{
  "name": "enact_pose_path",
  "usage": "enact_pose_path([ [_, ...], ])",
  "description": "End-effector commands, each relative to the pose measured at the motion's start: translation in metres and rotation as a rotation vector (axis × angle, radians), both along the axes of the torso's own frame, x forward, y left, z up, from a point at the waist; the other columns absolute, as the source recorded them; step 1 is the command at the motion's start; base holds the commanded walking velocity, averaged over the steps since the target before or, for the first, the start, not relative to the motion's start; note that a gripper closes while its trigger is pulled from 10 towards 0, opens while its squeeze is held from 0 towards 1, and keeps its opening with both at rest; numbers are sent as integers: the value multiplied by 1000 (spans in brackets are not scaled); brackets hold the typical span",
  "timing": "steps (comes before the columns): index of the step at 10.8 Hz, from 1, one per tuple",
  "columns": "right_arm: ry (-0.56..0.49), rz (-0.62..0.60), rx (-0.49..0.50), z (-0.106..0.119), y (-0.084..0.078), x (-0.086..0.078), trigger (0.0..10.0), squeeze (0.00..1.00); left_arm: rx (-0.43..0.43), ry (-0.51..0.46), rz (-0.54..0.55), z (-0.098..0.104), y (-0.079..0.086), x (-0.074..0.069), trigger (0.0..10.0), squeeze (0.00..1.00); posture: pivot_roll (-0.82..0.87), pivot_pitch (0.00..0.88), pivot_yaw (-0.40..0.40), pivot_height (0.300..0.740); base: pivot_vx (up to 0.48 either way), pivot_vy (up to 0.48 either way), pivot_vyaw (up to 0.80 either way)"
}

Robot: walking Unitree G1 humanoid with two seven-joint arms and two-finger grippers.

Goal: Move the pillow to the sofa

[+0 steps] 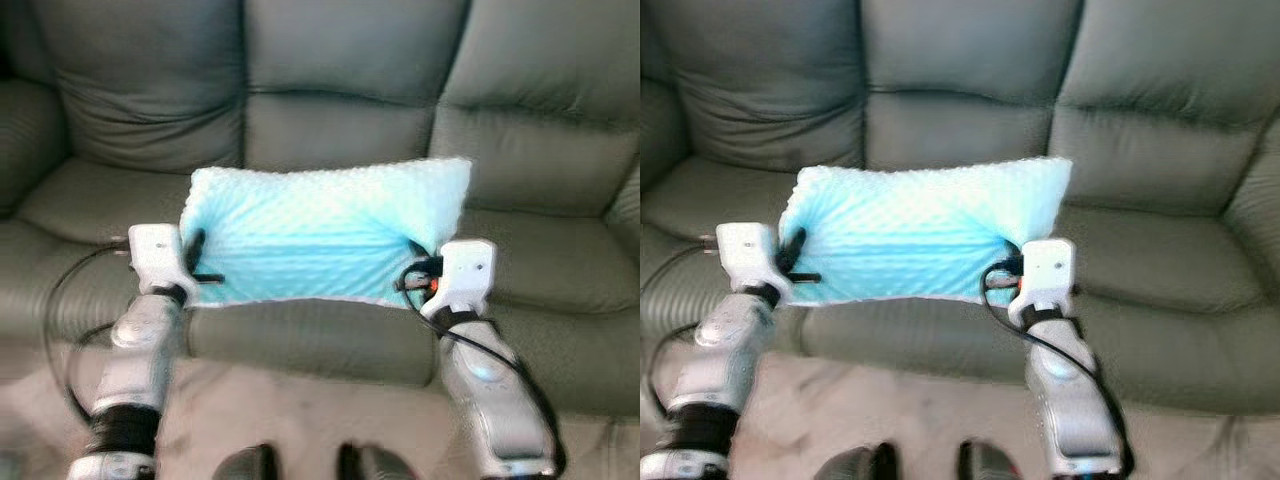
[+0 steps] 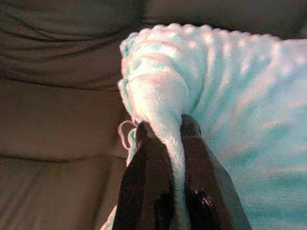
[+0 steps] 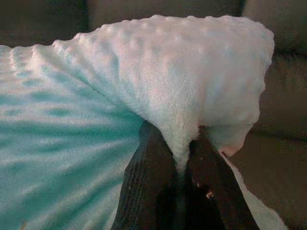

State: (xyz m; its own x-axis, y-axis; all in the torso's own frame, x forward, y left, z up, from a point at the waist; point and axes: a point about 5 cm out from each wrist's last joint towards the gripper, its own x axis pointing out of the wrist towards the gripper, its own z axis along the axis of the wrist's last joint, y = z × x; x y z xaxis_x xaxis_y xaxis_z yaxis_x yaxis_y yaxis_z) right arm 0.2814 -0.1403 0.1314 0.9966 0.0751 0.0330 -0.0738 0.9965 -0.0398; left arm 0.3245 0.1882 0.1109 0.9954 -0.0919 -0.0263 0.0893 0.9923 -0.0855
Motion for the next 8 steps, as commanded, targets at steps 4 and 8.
enact_pose_path([
  [4, -6, -20, 0, 2, -3, 0, 10000, 0, 5, -6, -39, -2, -3, -6, 10000, 0, -143, 207, -28, 740, 0, 0, 0],
  [8, -2, -23, -11, 1, -4, 0, 10000, 0, -22, -23, -91, -2, -10, -8, 10000, 0, -146, 209, -29, 740, 142, 0, 0],
])
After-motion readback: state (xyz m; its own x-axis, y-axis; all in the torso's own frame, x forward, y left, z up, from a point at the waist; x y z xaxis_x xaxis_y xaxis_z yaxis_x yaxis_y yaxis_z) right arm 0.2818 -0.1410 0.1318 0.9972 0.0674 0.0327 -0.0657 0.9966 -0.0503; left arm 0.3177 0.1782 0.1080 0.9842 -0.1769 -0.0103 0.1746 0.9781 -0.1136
